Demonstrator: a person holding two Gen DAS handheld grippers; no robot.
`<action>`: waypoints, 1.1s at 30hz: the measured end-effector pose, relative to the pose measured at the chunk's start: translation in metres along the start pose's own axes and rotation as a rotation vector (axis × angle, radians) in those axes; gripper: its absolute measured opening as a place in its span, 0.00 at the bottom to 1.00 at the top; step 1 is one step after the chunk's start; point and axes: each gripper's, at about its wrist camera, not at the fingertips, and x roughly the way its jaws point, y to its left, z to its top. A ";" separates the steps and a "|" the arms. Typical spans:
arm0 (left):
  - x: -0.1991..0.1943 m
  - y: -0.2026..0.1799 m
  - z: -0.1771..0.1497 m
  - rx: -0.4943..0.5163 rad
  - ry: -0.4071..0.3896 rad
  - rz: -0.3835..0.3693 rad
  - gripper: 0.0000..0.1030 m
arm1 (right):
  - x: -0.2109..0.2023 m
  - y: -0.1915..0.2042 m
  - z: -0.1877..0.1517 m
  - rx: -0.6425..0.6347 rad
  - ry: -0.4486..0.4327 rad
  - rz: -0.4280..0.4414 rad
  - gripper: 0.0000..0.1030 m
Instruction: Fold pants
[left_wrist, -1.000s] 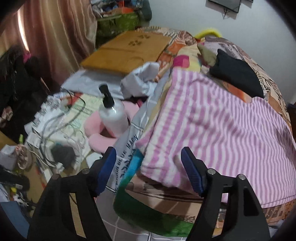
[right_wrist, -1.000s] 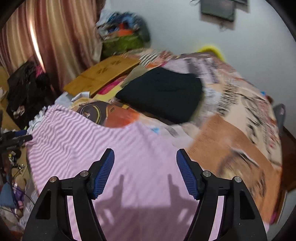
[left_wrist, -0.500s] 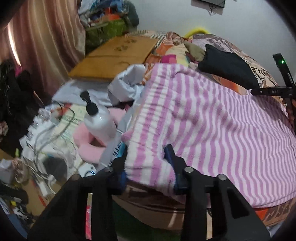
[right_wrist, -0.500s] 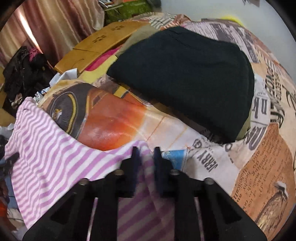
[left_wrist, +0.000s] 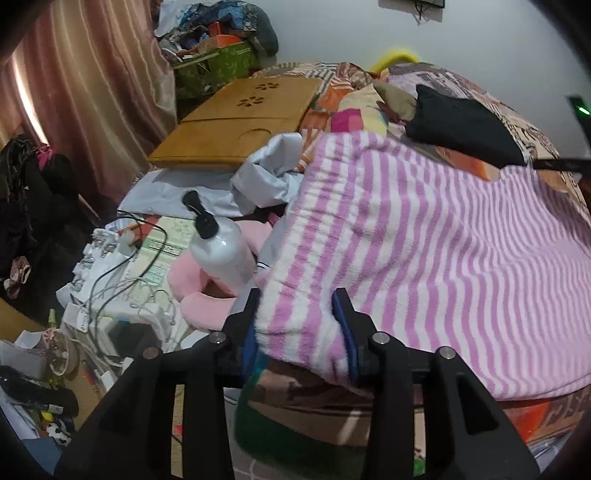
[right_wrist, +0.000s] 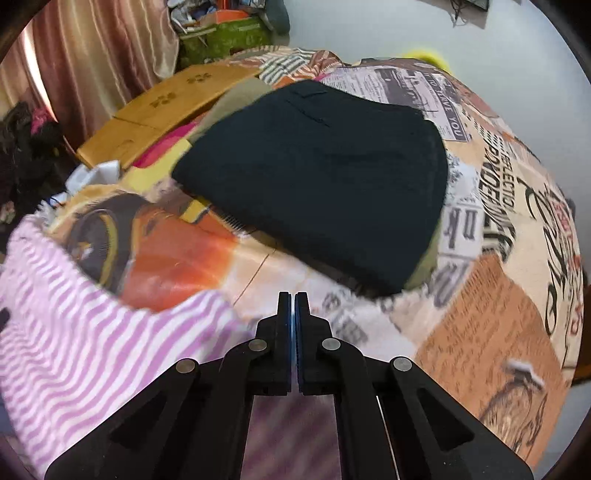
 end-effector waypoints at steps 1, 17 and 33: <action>-0.008 0.001 0.004 -0.004 -0.009 0.006 0.39 | -0.016 -0.002 -0.007 0.006 -0.017 0.015 0.03; -0.085 -0.159 0.034 0.299 -0.139 -0.237 0.56 | -0.158 -0.027 -0.265 0.238 -0.077 -0.066 0.54; -0.067 -0.424 -0.011 0.657 -0.002 -0.427 0.68 | -0.256 -0.157 -0.470 0.922 -0.160 -0.406 0.63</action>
